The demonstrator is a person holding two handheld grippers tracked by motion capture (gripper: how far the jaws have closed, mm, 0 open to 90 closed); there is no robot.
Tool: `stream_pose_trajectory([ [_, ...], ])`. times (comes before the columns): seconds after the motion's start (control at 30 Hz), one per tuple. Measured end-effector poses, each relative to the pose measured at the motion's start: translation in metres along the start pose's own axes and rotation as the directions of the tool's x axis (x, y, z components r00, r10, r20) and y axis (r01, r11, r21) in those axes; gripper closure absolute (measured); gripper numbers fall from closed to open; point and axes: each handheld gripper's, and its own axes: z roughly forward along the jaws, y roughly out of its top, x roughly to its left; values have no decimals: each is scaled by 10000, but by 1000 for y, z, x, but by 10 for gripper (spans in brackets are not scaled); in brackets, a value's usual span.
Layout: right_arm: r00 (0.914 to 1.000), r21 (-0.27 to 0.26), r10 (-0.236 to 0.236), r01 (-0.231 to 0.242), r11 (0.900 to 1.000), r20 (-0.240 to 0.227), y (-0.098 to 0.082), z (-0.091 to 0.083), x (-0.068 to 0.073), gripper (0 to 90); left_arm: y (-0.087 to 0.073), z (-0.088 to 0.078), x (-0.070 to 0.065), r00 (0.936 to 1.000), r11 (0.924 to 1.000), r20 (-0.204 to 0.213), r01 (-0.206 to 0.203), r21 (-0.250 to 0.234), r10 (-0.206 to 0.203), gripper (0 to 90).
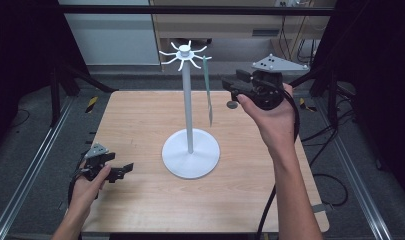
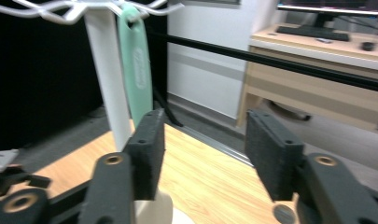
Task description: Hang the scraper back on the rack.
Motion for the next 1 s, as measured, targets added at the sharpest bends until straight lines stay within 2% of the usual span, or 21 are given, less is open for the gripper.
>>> stream_pose_trajectory([
  [0.27, 9944, -194, 217, -198, 9996, 1033, -15, -5, -11, 282, 0, 0, 0, 10000, 10000, 8, -22, 10, 22, 64],
  [0.37, 9916, -102, 288, -278, 9996, 1259, -21, -5, -15, 223, 0, 0, 0, 10000, 10000, -16, -5, -5, 5, 64],
  [0.53, 9849, 144, 225, -253, 9996, 1715, -31, -7, -19, 133, 0, 1, 0, 9999, 10000, -115, -11, -3, 11, 63],
  [0.63, 9823, 60, 56, -68, 10000, 1875, -38, -8, -22, 79, 0, 1, 0, 9999, 10000, -149, -29, -46, 28, 60],
  [0.8, 9772, -22, 136, -135, 9999, 2121, -47, -11, -26, 45, 0, 1, 1, 9998, 10000, -197, 33, -92, -35, 50],
  [0.9, 9708, -10, 184, -187, 9998, 2392, -53, -13, -27, 48, 0, 1, 1, 9996, 9999, -281, 64, -111, -67, 37],
  [1.0, 9713, 32, 279, -295, 9996, 2363, -60, -16, -29, 48, 0, 1, 1, 9989, 9998, -426, 178, -90, -182, 31],
])
